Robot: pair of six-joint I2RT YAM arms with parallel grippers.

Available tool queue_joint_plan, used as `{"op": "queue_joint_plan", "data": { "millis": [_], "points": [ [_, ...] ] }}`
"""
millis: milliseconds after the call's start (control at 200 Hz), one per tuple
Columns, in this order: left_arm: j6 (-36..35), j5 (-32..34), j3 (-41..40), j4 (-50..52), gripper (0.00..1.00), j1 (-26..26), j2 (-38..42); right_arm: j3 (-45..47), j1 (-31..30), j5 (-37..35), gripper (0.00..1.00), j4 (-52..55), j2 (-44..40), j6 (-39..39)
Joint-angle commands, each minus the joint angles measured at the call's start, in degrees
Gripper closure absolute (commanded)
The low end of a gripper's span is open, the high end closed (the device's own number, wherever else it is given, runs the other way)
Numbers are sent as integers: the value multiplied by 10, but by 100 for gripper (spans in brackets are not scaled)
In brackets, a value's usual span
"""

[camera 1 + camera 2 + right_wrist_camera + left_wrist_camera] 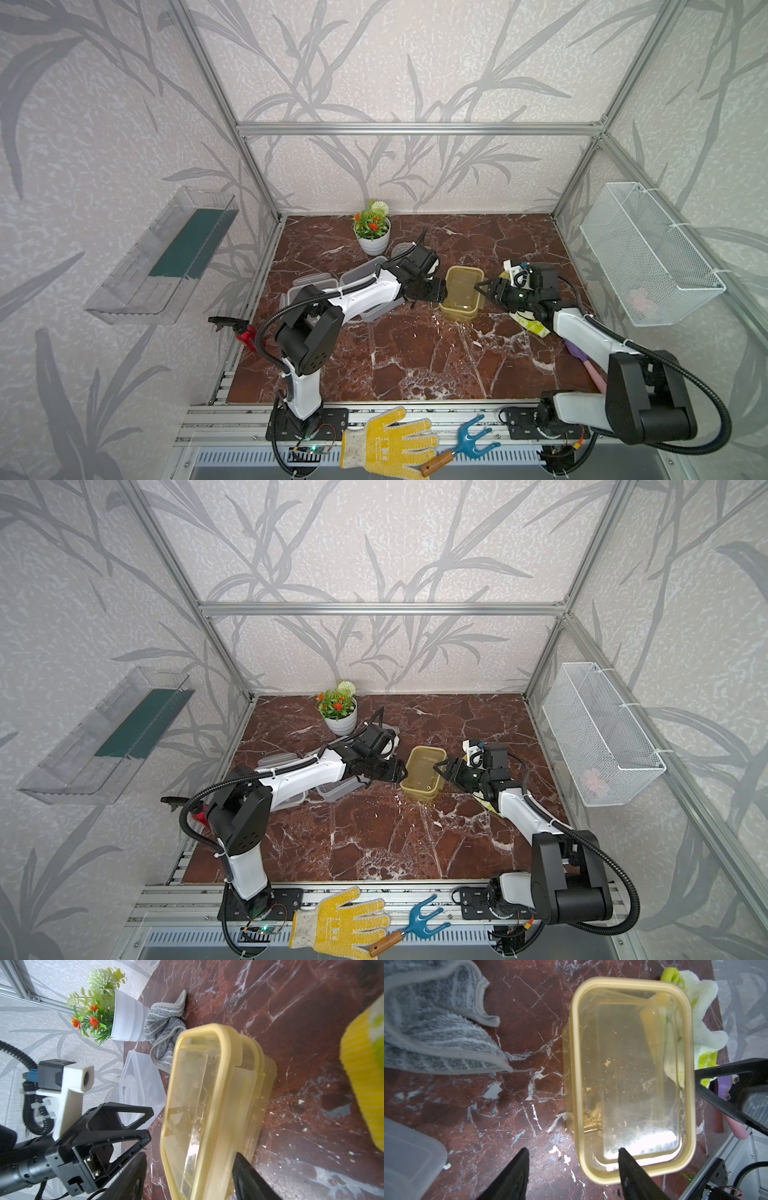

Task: Wipe the insides of the lunch boxes
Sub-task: Open the lid of the lunch box.

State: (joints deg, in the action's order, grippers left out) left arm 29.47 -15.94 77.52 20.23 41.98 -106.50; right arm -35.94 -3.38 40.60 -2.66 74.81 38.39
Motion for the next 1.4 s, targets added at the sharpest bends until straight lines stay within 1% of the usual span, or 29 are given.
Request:
{"op": "queue_joint_plan", "data": {
  "millis": [0, 200, 305, 390, 445, 505, 520, 555, 630, 700, 735, 820, 915, 975, 1045, 1180, 1395],
  "points": [
    [5, -14, 2, -22, 34, 5, 13, -30, 1, 18, 35, 3, -23, 21],
    [-38, 53, -20, -5, 33, 28, 62, -57, 0, 22, 35, 21, -30, 27],
    [-69, 98, -32, 9, 33, 48, 72, -65, 0, 29, 35, 22, -21, 25],
    [-91, 115, -46, 5, 33, 62, 78, -68, -1, 34, 35, 24, -9, 21],
    [-100, 128, -56, -1, 33, 68, 84, -72, -1, 19, 35, 51, -5, 2],
    [-108, 142, -62, -2, 32, 73, 88, -72, 0, -16, 35, 83, -7, -14],
    [-111, 145, -63, -2, 32, 74, 89, -71, 1, -24, 35, 90, -8, -32],
    [-115, 150, -64, -1, 32, 77, 89, -66, 3, -45, 33, 100, -8, -42],
    [-111, 180, -65, 7, 28, 79, 86, -51, 13, -45, 30, 90, 10, -51],
    [-91, 223, -66, 8, 19, 75, 78, -46, 15, -34, 30, 84, 41, -75],
    [-80, 230, -63, 8, 15, 68, 74, -43, 14, -24, 29, 74, 57, -80],
    [-68, 179, -60, -10, 13, 49, 65, -35, 14, 3, 28, 37, 86, -76],
    [-52, 126, -68, -46, 12, 38, 63, -33, 14, 7, 27, 23, 102, -75],
    [-45, 108, -73, -65, 10, 34, 60, -31, 14, 12, 27, 18, 106, -74],
    [-38, 84, -70, -83, 8, 28, 52, -27, 14, 22, 27, 4, 106, -66],
    [-21, 10, -50, -120, 7, 10, 17, -27, 13, 39, 29, -10, 101, -51],
    [22, -64, -46, -186, 6, -14, -22, -26, 10, 44, 30, -5, 76, -38]
  ]
}}
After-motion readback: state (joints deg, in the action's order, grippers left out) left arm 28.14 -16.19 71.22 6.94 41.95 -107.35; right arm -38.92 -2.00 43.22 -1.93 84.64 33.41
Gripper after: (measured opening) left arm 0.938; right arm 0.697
